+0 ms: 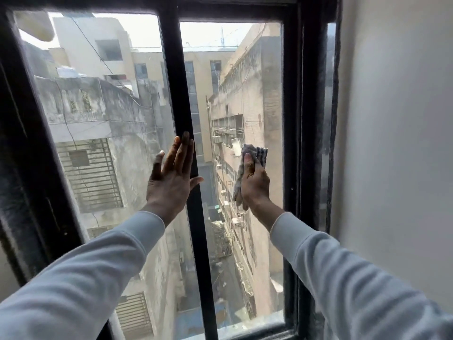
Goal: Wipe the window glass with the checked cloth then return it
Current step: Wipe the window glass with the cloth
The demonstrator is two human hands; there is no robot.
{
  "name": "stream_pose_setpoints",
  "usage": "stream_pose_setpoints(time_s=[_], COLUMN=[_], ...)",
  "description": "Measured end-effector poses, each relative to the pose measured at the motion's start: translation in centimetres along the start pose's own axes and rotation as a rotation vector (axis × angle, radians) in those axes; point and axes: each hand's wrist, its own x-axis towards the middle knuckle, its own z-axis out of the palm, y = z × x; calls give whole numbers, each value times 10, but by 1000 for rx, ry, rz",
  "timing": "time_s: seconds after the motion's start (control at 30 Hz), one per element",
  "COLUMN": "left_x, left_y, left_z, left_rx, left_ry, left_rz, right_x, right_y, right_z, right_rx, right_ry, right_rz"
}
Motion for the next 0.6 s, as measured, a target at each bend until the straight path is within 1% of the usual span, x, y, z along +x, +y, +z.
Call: stream_pose_setpoints(time_s=[0.03, 0.1, 0.13, 0.2, 0.23, 0.3, 0.33, 0.37, 0.4, 0.5, 0.53, 0.6], left_x=[0, -5, -8, -18, -25, -43, -54, -65, -77, -112, -123, -146], left_y=[1, 4, 7, 20, 28, 45, 52, 57, 63, 83, 90, 103], left_z=[-5, -17, -23, -38, -48, -71, -81, -89, -95, -101, -102, -105], left_rx=[-71, -294, -402, -631, -820, -1357, -1569, -1689, -1760, -1885, -1898, -1900], left_ry=[1, 28, 28, -59, -133, -308, -375, -397, -374, -261, -242, -226], left_rz=[4, -15, -41, -116, -140, -219, -274, -304, -324, -394, -397, -391], right_x=[-2, -13, -21, -40, -50, -75, -88, -100, -112, -148, -161, -187], right_y=[-9, -24, -29, -38, -43, -51, -54, -55, -54, -51, -49, -38], right_z=[-12, -35, -45, -62, -70, -87, -96, -106, -116, -149, -159, -177], right_rx=[177, 541, 651, 732, 746, 751, 754, 752, 749, 728, 686, 536], right_ry=[-101, -346, -457, -623, -666, -710, -716, -714, -698, -580, -511, -309], right_rz=[96, 270, 323, 370, 389, 419, 414, 399, 391, 366, 343, 306])
